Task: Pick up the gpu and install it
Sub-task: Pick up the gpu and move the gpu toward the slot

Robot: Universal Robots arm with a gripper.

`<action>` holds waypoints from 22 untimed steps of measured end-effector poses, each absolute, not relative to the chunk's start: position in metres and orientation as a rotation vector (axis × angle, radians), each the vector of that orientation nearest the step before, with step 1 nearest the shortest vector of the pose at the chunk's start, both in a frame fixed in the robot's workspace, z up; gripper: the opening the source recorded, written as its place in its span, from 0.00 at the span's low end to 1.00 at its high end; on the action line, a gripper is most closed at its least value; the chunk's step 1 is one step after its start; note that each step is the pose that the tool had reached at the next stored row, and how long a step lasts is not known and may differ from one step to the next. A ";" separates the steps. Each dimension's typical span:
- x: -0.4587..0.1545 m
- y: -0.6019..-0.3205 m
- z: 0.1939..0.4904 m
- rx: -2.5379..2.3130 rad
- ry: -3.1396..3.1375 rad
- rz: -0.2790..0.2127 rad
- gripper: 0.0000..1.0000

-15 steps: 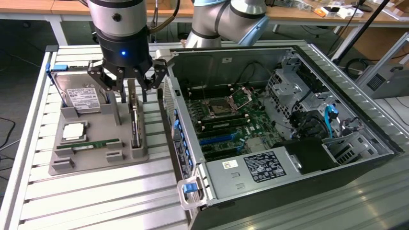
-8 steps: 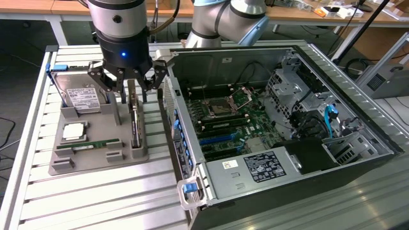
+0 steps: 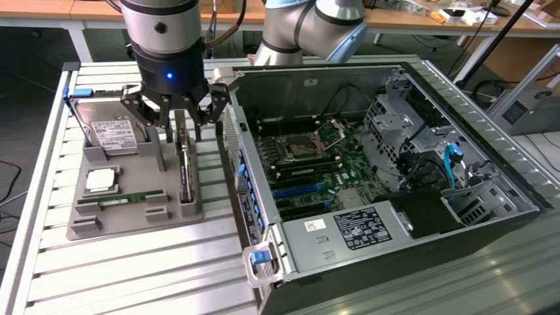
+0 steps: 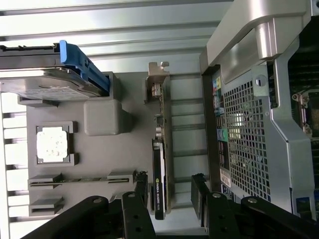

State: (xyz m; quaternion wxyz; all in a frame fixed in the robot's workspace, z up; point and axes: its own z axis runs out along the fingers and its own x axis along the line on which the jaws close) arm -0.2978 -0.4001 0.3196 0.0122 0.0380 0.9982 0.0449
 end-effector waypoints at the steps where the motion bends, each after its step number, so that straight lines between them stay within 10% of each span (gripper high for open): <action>1: -0.298 -0.400 0.319 0.119 3.112 0.140 0.48; 22: -0.298 -0.400 0.314 0.119 3.112 0.140 0.48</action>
